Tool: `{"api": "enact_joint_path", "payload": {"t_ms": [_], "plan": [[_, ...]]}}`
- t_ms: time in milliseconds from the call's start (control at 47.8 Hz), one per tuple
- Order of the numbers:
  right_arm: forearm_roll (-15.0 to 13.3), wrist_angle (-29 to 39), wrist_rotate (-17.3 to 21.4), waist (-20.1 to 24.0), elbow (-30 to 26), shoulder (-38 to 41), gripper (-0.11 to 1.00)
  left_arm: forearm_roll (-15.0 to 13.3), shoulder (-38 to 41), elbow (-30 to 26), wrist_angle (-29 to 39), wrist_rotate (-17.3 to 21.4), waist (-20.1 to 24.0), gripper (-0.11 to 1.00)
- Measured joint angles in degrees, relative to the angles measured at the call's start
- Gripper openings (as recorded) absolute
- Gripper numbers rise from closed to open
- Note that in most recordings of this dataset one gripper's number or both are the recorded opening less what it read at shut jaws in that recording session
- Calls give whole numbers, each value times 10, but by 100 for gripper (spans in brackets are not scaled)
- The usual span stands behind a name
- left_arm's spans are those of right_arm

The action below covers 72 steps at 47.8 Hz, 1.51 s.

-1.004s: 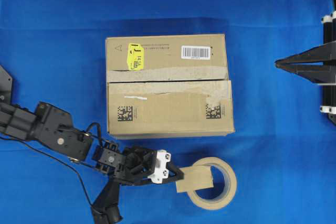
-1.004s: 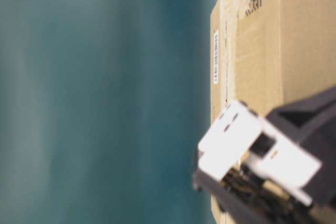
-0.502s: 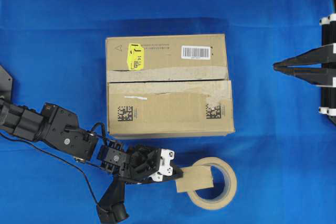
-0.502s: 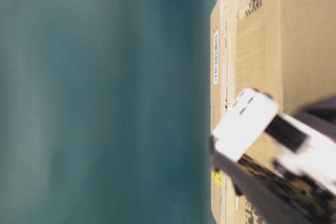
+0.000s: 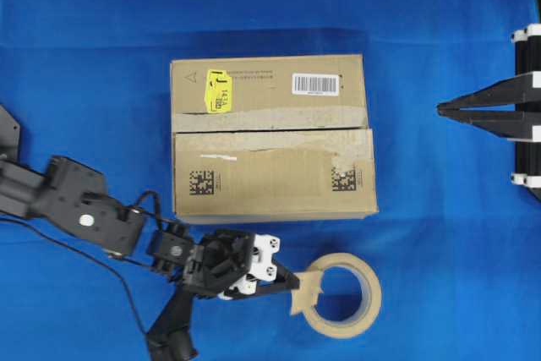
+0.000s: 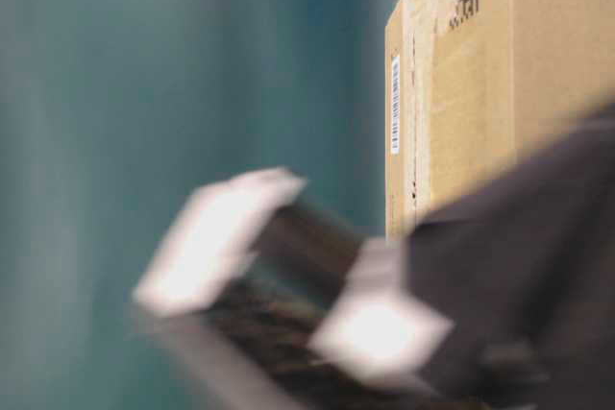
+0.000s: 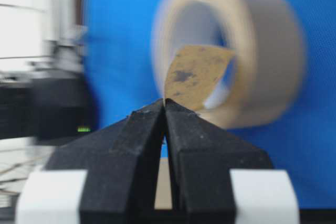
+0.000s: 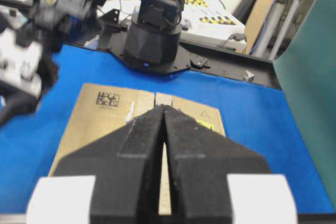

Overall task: Apply tape along the seams of the closed cardboard box to seal it securely.
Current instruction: 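Lift the tape piece with the left gripper and carry it to the box seam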

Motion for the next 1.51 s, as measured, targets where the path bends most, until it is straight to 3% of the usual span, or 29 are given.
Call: {"api": "enact_joint_path", "payload": {"t_ms": [209,418,857,1505], "plan": [[0,6,0,0,0,3,0,1,-98,14,27,4,11,0],[0,9,3,3,0,4,0,3,-150,31,30,13,65,0],[1,8,3,5,0,15,0,7,-141,47,39,13,184,0],[0,5,2,5,0,47,0,13,-139,71,142,40,221,0]]}}
